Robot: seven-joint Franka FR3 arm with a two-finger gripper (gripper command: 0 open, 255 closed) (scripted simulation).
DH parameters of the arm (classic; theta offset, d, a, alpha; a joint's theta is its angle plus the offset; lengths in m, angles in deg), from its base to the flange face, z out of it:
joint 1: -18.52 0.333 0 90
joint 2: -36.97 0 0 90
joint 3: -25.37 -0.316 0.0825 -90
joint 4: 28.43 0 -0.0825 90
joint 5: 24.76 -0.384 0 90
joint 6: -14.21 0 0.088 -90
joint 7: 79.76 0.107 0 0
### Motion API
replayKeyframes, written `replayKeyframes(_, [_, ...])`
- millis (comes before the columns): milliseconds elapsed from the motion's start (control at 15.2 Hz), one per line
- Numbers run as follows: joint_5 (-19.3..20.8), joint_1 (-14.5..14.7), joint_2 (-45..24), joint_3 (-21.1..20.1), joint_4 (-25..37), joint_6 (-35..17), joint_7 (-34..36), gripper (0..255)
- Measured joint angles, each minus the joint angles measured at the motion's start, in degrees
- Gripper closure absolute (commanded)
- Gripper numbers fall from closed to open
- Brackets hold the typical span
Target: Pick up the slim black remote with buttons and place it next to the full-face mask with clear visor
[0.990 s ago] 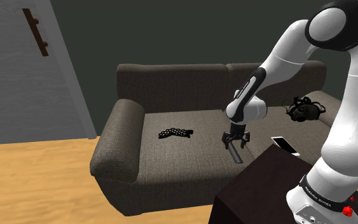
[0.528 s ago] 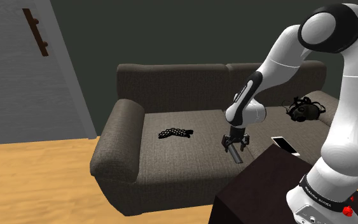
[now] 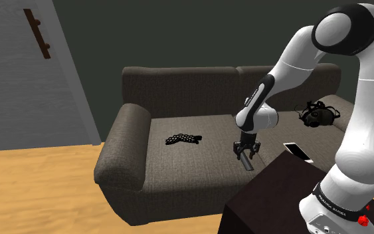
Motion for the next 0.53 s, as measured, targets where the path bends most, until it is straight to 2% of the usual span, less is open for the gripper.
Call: replayKeyframes(528, [0.6,0.4,2.1,0.4,-0.6,1.4,0.5,255])
